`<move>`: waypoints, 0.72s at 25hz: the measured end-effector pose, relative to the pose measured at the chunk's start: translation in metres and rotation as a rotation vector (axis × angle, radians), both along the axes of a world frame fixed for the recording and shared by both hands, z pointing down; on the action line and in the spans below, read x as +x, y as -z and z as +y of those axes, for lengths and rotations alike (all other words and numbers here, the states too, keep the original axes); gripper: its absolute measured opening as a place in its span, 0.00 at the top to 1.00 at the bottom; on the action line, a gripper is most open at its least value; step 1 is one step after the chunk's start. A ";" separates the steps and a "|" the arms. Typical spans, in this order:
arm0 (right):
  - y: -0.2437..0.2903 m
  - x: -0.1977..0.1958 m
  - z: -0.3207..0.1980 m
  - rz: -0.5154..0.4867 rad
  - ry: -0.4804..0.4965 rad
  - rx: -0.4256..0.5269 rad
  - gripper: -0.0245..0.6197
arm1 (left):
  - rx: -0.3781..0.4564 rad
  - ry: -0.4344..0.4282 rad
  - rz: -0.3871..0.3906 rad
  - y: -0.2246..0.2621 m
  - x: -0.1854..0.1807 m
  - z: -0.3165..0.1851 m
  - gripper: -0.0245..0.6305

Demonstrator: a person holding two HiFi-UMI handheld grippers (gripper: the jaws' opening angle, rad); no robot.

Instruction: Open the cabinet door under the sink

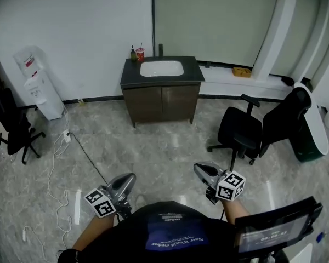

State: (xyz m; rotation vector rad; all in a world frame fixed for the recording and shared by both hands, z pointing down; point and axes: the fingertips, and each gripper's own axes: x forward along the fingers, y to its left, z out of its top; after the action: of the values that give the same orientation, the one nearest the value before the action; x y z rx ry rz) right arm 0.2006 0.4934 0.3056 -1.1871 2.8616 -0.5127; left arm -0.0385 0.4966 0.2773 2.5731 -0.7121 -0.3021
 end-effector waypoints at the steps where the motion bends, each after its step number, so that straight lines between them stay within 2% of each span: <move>1: 0.000 -0.001 -0.009 0.008 -0.012 0.000 0.96 | 0.000 -0.017 0.005 -0.001 0.000 -0.012 0.96; 6: 0.006 -0.015 -0.065 0.022 -0.092 0.004 0.96 | 0.007 -0.088 0.019 -0.003 -0.018 -0.083 0.96; 12: 0.022 -0.055 -0.138 0.031 -0.142 0.026 0.96 | 0.040 -0.162 0.014 0.010 -0.049 -0.169 0.96; 18: 0.022 -0.089 -0.200 0.051 -0.129 0.017 0.96 | 0.024 -0.159 0.024 0.004 -0.082 -0.236 0.96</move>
State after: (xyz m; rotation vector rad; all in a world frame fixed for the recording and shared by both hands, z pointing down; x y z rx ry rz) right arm 0.1113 0.2935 0.2837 -1.3906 2.7990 -0.4590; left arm -0.1209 0.2610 0.2738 2.6250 -0.4940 -0.2905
